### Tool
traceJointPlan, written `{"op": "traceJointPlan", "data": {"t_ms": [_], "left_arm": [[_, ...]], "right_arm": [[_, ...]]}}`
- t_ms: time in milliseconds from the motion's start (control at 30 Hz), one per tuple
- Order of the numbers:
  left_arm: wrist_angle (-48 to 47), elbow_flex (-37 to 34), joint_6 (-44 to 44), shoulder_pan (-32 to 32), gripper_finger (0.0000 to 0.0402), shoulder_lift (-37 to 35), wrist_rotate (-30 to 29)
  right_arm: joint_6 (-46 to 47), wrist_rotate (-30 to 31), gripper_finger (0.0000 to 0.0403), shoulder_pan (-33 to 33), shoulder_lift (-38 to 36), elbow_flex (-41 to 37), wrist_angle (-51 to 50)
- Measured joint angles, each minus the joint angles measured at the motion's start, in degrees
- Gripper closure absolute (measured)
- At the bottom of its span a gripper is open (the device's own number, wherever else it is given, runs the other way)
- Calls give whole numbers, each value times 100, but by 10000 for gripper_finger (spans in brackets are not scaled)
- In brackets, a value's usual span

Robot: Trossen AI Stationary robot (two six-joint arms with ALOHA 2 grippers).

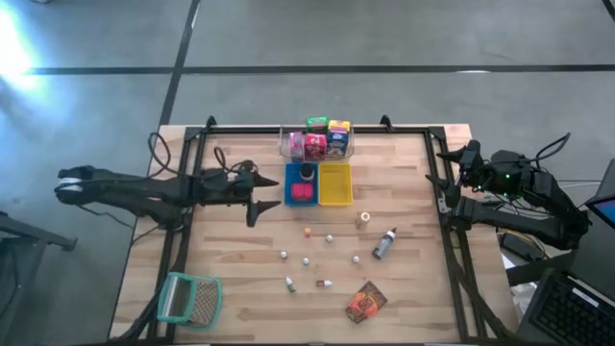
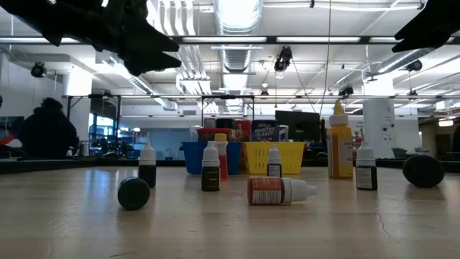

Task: Pick & Place Kitchen Items
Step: Put the brown seasoning bag into the blue bin

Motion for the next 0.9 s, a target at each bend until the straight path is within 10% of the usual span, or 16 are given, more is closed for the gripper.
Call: {"op": "traceJointPlan", "data": {"t_ms": [900], "left_arm": [[96, -33, 231, -642, 115, 2, -1138]], "right_arm": [[65, -146, 39, -2, 1347, 155, 248]]}}
